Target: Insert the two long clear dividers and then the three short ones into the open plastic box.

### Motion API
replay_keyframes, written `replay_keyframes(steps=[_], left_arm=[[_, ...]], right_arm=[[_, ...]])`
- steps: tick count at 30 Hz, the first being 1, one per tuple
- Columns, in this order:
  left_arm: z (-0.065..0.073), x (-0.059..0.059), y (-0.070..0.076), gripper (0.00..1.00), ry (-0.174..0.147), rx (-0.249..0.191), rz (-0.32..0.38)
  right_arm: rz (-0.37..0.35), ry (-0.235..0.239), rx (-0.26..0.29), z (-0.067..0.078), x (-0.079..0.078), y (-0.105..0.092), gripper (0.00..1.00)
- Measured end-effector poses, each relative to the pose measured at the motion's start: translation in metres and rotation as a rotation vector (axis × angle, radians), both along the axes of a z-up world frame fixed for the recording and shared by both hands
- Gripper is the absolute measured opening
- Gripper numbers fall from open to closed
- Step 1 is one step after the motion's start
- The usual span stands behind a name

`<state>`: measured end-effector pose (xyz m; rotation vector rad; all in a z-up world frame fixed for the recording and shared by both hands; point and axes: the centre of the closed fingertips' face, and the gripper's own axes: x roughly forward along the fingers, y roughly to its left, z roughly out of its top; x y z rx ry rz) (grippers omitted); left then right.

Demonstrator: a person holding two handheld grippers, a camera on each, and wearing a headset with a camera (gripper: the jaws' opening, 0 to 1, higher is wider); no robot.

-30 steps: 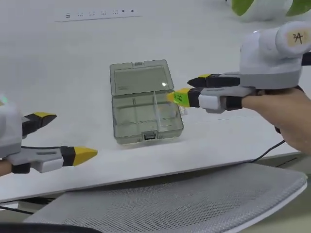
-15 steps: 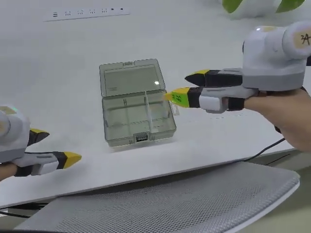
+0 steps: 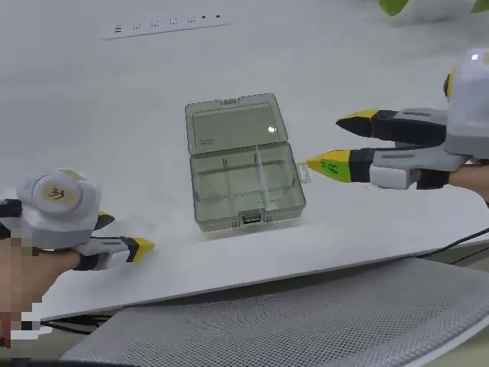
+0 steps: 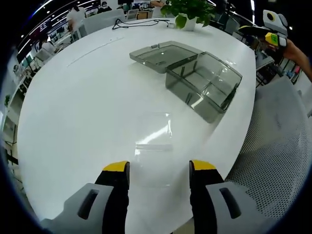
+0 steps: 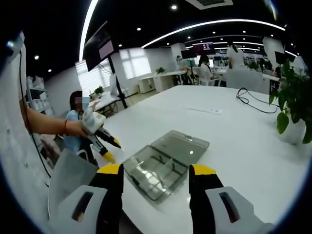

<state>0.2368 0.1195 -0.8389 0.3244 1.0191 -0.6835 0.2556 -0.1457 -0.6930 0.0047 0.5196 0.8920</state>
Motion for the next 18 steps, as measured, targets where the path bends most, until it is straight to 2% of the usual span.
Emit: replay_keyframes(steps=[5,7,9,10,11,18], left_arm=[[-0.004,-0.003,0.000,0.48,0.017,0.017,-0.006],[-0.004,-0.002,-0.001,0.48,0.013,0.019,-0.003],[-0.008,-0.004,-0.001,0.48,0.030,0.030,0.000],[-0.006,-0.002,-0.001,0.47,0.011,0.035,-0.010],[-0.007,-0.004,-0.001,0.47,0.025,0.039,-0.004],[-0.009,-0.002,-0.002,0.46,0.025,0.074,-0.006]], right_arm=[[0.021,-0.024,-0.012,-0.003,-0.002,-0.003,0.57],[0.031,-0.029,-0.017,-0.004,-0.003,-0.005,0.58],[0.041,-0.037,-0.022,-0.006,-0.004,-0.008,0.58],[0.044,-0.036,-0.026,-0.007,-0.005,-0.010,0.58],[0.049,-0.037,-0.032,-0.008,-0.006,-0.012,0.58],[0.070,-0.062,-0.043,-0.009,-0.004,-0.028,0.59]])
